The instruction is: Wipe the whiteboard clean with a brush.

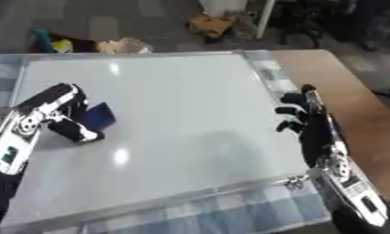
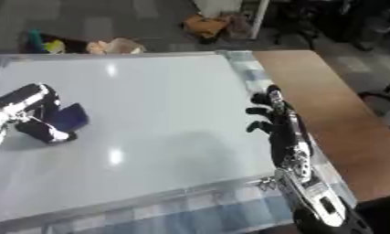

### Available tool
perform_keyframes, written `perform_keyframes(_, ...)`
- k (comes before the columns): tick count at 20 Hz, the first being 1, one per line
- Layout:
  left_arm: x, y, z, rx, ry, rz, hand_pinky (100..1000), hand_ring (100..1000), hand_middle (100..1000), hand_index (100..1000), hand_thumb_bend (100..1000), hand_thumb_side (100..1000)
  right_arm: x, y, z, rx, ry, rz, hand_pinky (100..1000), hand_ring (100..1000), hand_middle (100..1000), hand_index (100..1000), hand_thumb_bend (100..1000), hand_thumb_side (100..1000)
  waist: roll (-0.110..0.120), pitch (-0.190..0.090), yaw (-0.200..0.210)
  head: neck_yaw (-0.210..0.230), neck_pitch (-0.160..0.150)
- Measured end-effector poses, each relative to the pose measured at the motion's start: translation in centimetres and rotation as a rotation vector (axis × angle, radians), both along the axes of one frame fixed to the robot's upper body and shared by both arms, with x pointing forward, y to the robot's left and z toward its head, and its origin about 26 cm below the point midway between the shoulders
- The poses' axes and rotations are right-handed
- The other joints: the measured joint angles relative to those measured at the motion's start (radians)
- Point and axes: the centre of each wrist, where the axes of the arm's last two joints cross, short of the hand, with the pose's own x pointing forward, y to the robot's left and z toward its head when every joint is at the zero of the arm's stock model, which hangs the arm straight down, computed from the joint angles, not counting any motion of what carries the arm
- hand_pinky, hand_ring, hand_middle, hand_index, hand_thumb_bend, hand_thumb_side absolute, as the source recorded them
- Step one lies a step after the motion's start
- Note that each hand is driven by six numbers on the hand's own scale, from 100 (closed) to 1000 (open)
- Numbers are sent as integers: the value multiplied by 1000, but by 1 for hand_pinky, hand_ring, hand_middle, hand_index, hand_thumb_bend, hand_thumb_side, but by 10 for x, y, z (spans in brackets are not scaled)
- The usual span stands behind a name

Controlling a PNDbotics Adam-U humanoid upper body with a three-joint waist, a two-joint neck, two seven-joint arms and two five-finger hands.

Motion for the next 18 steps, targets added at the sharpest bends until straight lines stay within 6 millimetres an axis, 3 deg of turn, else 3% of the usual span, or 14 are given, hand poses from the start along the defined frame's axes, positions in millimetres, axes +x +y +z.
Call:
perform_keyframes(13, 3, 8, -5, -12, 7, 38, 301, 378, 379, 189, 600, 136, -1, 0, -1, 0, 3, -1, 341, 603, 637, 649, 100, 789, 0, 0, 0, -4, 0)
perform_keyframes(17, 4, 11, -8, -19, 10, 55, 326, 392, 391, 211, 602, 196, -1, 0, -1, 0, 2, 0, 341, 604, 637, 649, 100, 789, -1, -2, 0, -5, 0)
perform_keyframes(18, 4, 12, -8, -22, 8, 59, 355, 409, 405, 269, 624, 239, -1, 0, -1, 0, 2, 0, 341, 604, 637, 649, 100, 789, -1, -2, 0, -5, 0)
